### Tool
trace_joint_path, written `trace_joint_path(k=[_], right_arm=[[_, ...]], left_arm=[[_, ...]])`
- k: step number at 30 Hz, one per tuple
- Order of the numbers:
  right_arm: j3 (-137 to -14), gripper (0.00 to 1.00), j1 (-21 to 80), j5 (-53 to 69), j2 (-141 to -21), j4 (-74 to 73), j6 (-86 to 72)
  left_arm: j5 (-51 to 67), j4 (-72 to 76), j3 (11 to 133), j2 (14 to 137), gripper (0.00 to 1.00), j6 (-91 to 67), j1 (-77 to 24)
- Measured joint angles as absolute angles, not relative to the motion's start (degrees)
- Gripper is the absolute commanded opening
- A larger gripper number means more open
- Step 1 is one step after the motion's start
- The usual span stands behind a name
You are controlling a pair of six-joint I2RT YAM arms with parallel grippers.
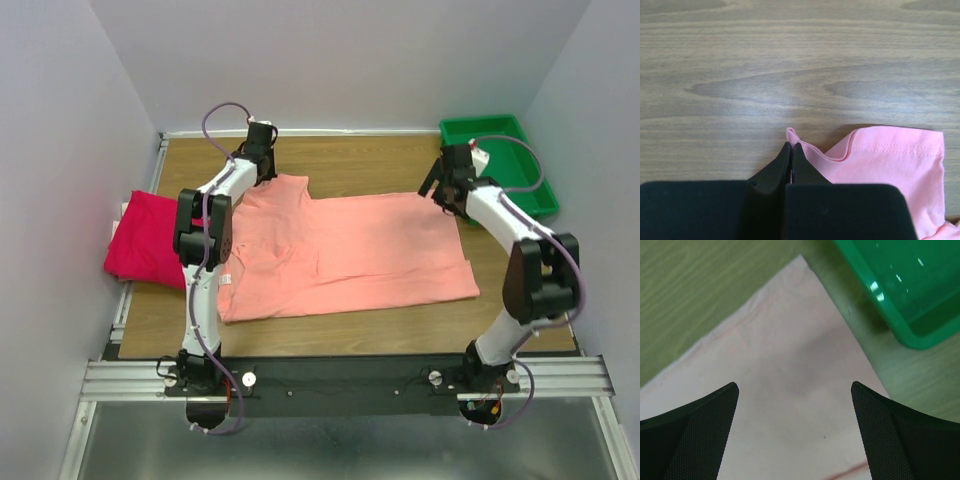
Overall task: Fold and stack the t-shirts
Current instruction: Fold the tshirt
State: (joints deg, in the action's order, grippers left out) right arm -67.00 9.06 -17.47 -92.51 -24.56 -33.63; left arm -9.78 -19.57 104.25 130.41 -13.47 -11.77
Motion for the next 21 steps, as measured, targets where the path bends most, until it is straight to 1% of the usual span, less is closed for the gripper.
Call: trace_joint_path(k=[6,12,16,19,21], right_arm=[[-84.05,1.0,10.48,-25.21,-109.95,-26.15,-35.16],[-98.59,1.0,11.79,-31.24,-124.38,-30.5,-35.07],[-106.24,0.99,12.45,-34.04,-130.74,-32.95,-35.05],[-107.33,0.98,12.78,-35.9,-132.03,-34.09,-35.03],[-107.31,0.95,12.8,-36.91,-132.14,-35.09,-34.96]], left_arm=[[-9.8,-17.98,103.68,129.71,0.0,-13.02,-11.75],[-9.67,-17.45,103.2,129.62,0.0,-12.84,-11.77],[-9.67,-17.23,103.18,129.62,0.0,-12.78,-11.77],[-9.67,-17.19,103.18,129.62,0.0,-12.64,-11.75],[-9.67,-17.19,103.18,129.62,0.0,-12.64,-11.77]])
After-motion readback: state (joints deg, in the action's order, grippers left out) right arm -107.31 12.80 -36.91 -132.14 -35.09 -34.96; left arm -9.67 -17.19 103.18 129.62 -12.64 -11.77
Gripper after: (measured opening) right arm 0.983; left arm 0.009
